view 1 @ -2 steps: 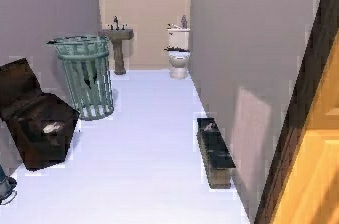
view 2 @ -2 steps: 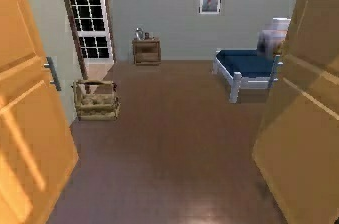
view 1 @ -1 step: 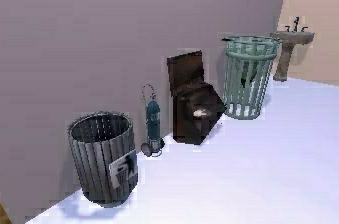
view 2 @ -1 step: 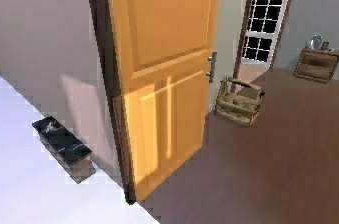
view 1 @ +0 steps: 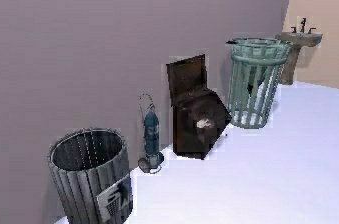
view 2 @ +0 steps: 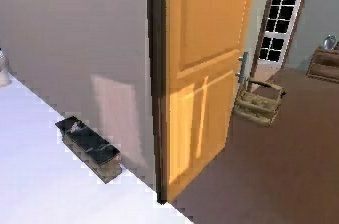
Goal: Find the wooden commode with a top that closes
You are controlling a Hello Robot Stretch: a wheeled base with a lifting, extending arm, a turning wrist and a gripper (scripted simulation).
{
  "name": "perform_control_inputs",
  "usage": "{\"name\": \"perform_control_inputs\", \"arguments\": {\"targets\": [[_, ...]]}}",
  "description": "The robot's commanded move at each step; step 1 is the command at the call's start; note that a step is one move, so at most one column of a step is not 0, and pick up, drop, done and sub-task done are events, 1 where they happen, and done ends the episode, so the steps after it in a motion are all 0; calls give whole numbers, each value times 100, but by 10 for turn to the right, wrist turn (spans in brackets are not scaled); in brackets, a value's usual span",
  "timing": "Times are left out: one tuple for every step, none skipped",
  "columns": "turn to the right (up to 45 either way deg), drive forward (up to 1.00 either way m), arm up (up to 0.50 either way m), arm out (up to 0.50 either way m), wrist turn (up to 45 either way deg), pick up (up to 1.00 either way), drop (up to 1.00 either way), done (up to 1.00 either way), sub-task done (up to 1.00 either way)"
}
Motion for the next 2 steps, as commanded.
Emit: {"name": "perform_control_inputs", "arguments": {"targets": [[180,0,0,0,0,0,0,0,0],[0,90,0,0,0,0,0,0,0]]}}
